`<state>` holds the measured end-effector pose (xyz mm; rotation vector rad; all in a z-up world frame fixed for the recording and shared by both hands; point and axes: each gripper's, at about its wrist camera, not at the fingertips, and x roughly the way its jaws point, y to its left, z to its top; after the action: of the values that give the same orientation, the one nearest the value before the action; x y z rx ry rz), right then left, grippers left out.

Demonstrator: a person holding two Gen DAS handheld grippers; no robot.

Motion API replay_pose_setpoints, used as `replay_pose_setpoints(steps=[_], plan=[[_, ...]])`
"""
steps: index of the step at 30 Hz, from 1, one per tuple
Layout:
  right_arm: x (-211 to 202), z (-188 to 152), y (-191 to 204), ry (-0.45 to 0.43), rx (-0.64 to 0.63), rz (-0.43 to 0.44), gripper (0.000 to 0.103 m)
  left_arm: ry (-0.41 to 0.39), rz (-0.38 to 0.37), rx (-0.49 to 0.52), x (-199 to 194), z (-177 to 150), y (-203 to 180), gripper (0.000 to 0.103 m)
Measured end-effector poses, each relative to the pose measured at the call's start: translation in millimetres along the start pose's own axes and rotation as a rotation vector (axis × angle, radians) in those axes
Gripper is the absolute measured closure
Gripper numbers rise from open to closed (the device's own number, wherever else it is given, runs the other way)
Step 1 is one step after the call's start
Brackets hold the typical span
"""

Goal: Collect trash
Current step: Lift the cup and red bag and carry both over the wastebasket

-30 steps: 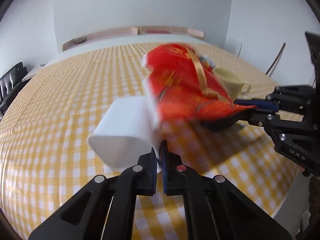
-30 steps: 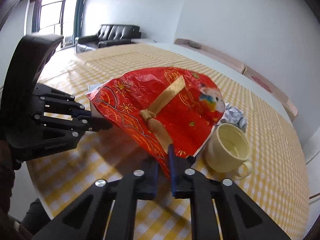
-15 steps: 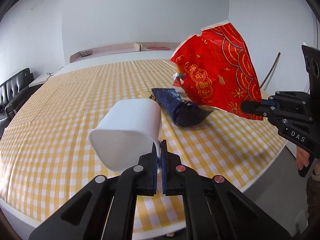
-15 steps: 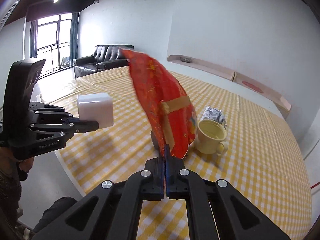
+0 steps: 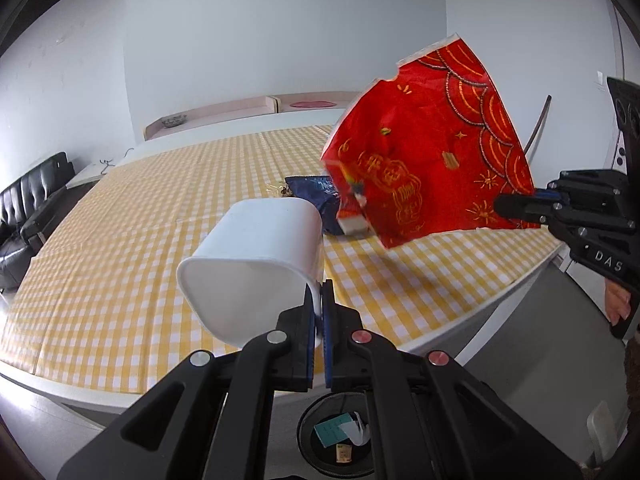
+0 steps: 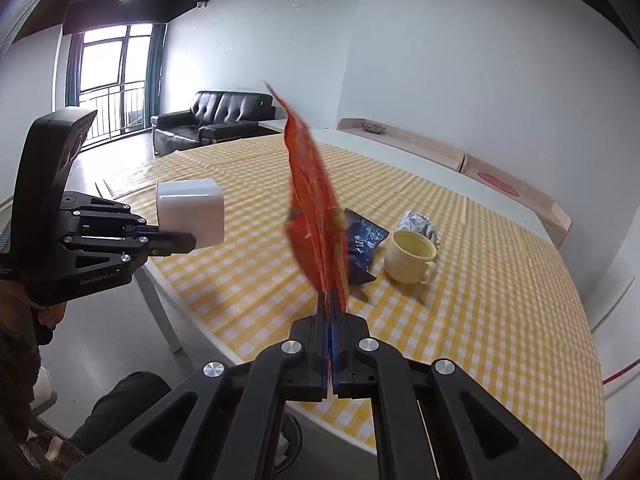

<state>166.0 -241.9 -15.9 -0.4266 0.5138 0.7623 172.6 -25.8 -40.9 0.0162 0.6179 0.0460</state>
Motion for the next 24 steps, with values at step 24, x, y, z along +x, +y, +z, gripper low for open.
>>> replay_pose_setpoints(steps=[24], plan=[[-55.5, -72.5, 47.2, 0.058, 0.058, 0.121, 0.097, 0.049, -0.015, 0.031, -31.7, -67.1, -49.9, 0.099]])
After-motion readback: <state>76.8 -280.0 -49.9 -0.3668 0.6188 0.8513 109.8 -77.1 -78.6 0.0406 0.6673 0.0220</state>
